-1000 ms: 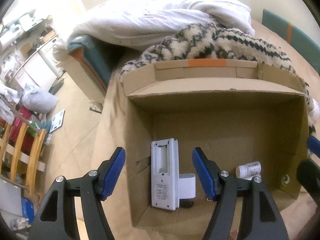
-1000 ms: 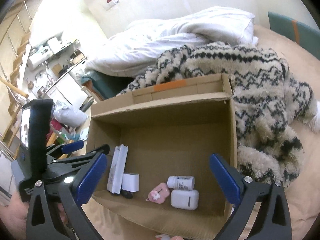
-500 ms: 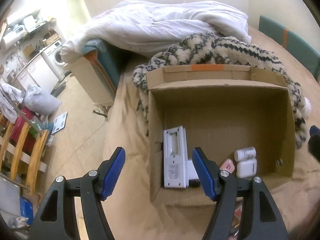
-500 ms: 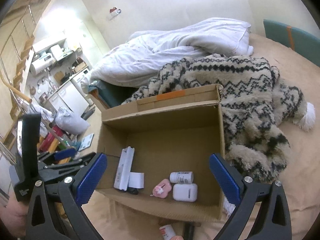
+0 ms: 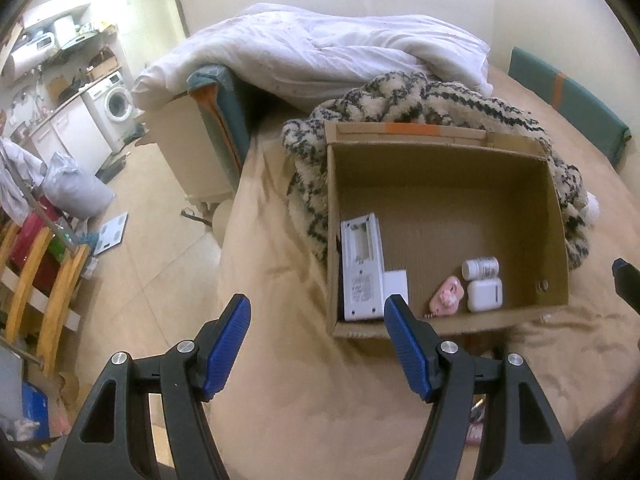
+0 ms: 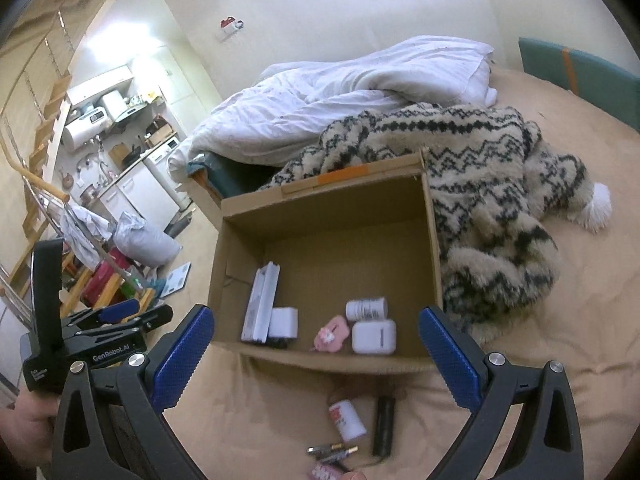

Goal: Organize rigid objects
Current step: 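Withdraw both grippers from the box toward the remaining items, then grasp the gold-and-black AA battery with the right gripper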

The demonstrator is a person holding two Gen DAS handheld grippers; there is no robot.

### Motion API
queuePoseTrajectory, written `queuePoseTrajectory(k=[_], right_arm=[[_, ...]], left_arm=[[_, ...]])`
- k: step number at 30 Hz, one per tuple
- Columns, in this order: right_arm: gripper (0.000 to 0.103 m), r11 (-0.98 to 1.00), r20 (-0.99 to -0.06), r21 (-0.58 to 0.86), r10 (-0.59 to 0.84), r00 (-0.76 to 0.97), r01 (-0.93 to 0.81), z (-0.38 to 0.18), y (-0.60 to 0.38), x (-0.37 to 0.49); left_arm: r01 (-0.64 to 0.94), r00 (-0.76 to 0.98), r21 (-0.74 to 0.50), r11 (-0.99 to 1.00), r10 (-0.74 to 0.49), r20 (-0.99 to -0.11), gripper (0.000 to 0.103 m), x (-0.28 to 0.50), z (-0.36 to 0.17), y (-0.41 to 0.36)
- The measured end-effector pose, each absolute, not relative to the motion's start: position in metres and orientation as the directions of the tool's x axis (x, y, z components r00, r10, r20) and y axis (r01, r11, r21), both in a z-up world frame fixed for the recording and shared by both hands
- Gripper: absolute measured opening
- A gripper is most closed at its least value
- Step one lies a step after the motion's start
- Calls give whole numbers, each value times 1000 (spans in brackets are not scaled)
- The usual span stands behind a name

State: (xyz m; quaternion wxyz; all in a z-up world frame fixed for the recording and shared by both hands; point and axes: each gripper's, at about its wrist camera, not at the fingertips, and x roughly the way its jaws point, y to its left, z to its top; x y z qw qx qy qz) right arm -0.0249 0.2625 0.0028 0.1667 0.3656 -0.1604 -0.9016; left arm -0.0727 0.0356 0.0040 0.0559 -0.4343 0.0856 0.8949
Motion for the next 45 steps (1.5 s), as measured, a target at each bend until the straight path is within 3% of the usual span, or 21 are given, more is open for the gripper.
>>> queuePoseTrajectory(k=[11, 21, 29, 31, 32, 33, 40, 45], right_arm=[[103, -900, -673, 422, -389, -629, 106, -21, 261, -3], [103, -914, -733, 403, -354, -581, 49, -43, 257, -6], [103, -880, -830, 475, -437, -347, -28, -93, 242, -14], [101, -888, -857, 460, -442, -265, -5, -105, 229, -16], [87, -899, -874, 438, -432, -225, 24, -110, 221, -18], [80, -907, -886, 418, -420, -194, 52, -114, 215, -20], [72, -922, -975, 213, -224, 1, 323, -148, 173, -35], [70, -868, -978, 208, -193, 78, 452, -162, 158, -37]], left_arm=[[-212, -629, 98, -972, 59, -775, 67, -51, -21, 28], [-117, -607, 8, -993, 65, -792, 67, -58, -19, 2], [-101, -559, -32, -994, 83, -825, 67, -62, -26, -2], [-112, -544, -42, -993, 97, -834, 67, -62, -28, 0], [-119, -538, -45, -992, 103, -837, 67, -62, -29, 2], [-126, -534, -47, -991, 108, -839, 67, -61, -29, 3], [-140, -519, -60, -988, 125, -845, 67, -61, -29, 3], [-127, -507, -74, -989, 128, -852, 67, -64, -31, -1]])
